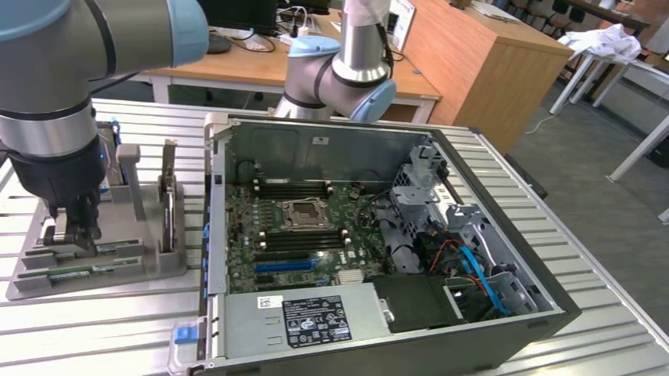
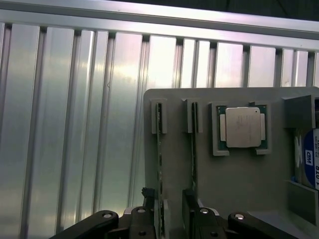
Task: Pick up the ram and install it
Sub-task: 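Pick up the ram and move it above insertion slot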
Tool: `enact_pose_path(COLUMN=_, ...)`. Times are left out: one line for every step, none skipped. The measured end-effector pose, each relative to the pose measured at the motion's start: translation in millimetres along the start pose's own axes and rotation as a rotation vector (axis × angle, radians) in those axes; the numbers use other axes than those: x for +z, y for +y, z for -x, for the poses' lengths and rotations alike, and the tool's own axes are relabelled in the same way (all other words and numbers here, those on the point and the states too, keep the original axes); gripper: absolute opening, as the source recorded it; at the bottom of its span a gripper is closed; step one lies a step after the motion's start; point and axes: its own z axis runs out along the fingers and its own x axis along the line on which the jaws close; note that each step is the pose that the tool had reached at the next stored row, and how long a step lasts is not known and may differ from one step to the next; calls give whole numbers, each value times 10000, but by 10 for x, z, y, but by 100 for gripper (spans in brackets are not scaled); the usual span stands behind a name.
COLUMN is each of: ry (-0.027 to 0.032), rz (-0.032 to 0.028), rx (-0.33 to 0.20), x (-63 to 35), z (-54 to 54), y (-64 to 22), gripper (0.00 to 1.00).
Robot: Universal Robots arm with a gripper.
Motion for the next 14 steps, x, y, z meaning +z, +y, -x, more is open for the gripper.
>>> enact_pose_path(ry=0, rz=-1, rx=0, x=5, z=-1, y=0, gripper=36)
enact_pose_path(ry=-1, rz=-1, rx=0, x=12, z=-1, y=0, gripper=36)
enact_pose_path(ry=-1, rz=-1, rx=0, x=18, z=-2, y=0, gripper=36)
enact_pose_path(ry=0, rz=0, rx=1, x=23, z=-3, y=1, gripper=36)
enact_pose_path(ry=0, rz=1, rx=0, x=28, z=-4, y=1, gripper=36)
enact_pose_path(ry=0, rz=0, rx=0, x=34, z=-5, y=2, gripper=36)
enact_pose_path(ry=0, rz=0, rx=0, x=39, z=-6, y=2, gripper=36)
enact_pose_path(ry=0, rz=0, rx=0, x=44, z=-6, y=2, gripper=36)
enact_pose_path(ry=0, rz=0, rx=0, x=49, z=-7, y=2, gripper=36)
enact_pose_path(ry=0, rz=0, rx=0, x=54, z=-8, y=2, gripper=36)
enact_pose_path(ry=0, rz=-1, rx=0, x=60, z=-9, y=2, gripper=36)
enact_pose_path(ry=0, rz=0, rx=0, x=64, z=-10, y=2, gripper=36)
enact_pose_path(ry=0, rz=0, rx=0, x=70, z=-10, y=3, gripper=36)
enact_pose_path(ry=0, rz=0, rx=0, x=75, z=-11, y=3, gripper=36)
